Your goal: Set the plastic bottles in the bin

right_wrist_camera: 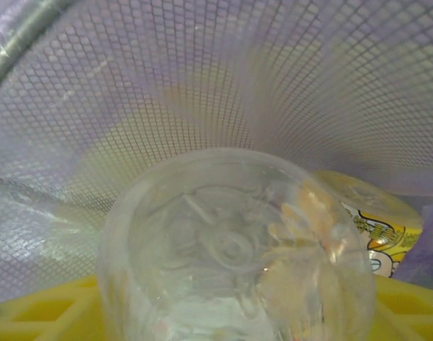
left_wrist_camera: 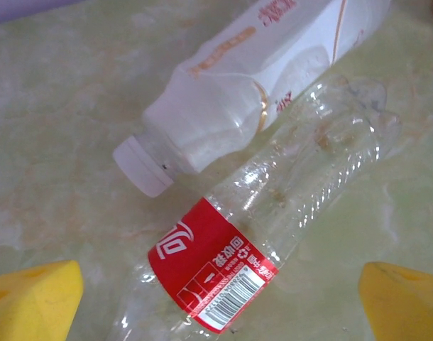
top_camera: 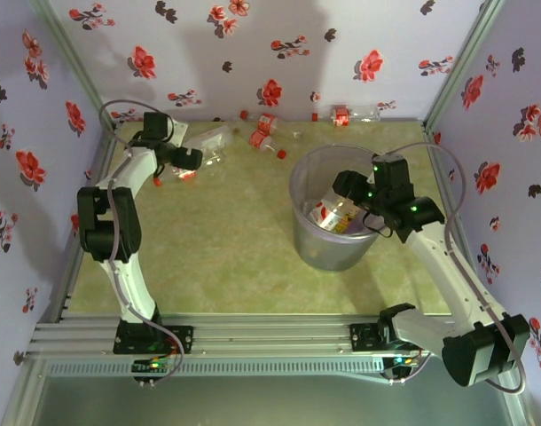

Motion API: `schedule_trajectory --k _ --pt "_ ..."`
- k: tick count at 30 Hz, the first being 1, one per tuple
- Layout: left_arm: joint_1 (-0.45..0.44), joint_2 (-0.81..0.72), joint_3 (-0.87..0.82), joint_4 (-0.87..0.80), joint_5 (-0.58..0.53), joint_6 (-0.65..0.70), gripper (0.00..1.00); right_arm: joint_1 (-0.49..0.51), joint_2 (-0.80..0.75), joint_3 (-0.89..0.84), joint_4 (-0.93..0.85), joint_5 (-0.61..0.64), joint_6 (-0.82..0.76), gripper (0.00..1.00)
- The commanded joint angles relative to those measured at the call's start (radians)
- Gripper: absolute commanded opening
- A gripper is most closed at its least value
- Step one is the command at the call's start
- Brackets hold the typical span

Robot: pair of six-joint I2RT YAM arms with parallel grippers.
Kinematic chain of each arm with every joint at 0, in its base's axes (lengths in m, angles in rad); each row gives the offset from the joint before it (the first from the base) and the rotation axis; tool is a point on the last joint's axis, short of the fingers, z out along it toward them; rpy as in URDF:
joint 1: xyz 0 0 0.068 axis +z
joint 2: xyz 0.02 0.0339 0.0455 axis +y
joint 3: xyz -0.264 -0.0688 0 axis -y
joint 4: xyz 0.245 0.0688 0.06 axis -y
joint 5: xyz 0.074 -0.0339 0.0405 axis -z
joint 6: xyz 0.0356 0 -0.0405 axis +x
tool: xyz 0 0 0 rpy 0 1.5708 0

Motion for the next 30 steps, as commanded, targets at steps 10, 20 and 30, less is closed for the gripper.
schedule_trajectory --k 10,20,30 --pt "0.003 0.082 0.099 -0.156 0.069 0.105 1.0 -0.012 -0.007 0.15 -0.125 0.074 -0.138 0.83" --pt "0.003 0.104 0.103 -0.223 0.067 0.126 1.0 -0.025 -0.032 0.184 -0.151 0.106 -0.18 0.82" --pt "-0.003 0.11 0.084 -0.297 0.075 0.142 1.0 -0.04 -0.036 0.191 -0.128 0.107 -0.187 0.81"
